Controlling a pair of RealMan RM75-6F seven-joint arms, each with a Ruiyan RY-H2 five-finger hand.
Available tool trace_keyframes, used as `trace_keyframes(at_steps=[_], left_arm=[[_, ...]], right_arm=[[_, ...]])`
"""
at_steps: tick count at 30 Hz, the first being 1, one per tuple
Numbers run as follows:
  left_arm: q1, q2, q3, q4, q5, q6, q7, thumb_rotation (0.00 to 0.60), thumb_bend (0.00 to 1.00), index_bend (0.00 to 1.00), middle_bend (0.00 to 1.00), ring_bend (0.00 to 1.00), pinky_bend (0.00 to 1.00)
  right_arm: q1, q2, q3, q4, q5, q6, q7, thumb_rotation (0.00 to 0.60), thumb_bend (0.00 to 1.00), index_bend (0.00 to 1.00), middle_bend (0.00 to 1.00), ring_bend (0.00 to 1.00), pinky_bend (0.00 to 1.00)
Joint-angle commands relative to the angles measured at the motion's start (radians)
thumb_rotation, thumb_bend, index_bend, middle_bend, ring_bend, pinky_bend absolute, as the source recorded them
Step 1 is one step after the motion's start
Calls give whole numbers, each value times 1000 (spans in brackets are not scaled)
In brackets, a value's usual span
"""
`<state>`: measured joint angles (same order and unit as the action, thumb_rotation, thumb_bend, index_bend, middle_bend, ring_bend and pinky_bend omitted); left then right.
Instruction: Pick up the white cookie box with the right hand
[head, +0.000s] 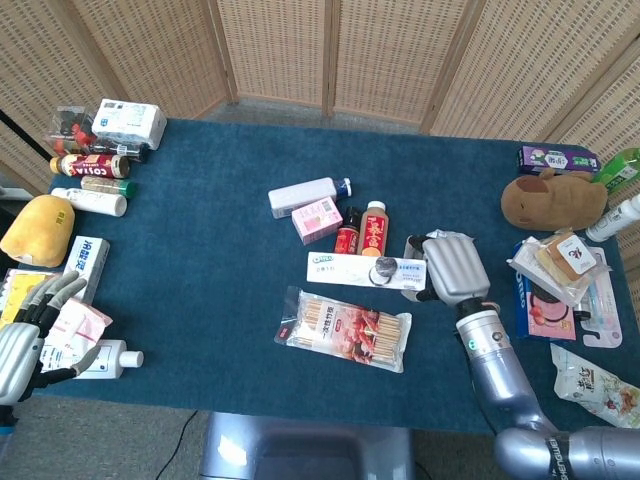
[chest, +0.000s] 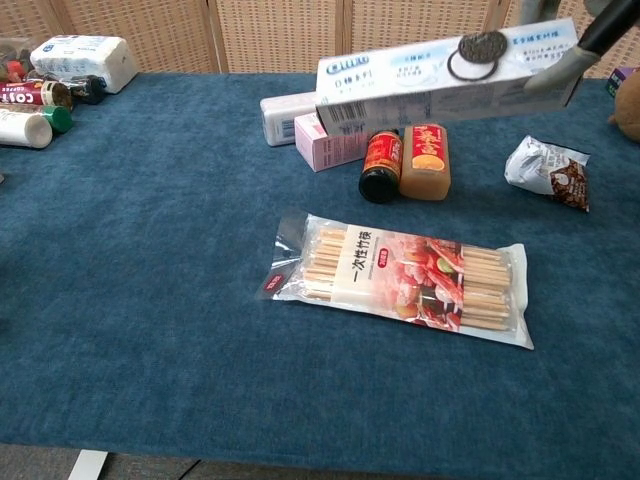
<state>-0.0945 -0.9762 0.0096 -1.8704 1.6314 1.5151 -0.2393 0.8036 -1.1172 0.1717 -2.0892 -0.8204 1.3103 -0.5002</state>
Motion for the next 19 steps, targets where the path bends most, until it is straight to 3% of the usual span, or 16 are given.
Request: trace_keyframes(at_steps=[1,19], left_arm=[[1,0,0,-6,1,2,6,600,325,108,0,0,0],[17,14,10,-30,32,29,22,600,325,112,0,0,0]], right_arm=[[-32,32,24,-31,-44,-6,63,600,113,582,862,880,836],[-86,72,63,-59,-74,-21,102,600,102,579,861,880,836]])
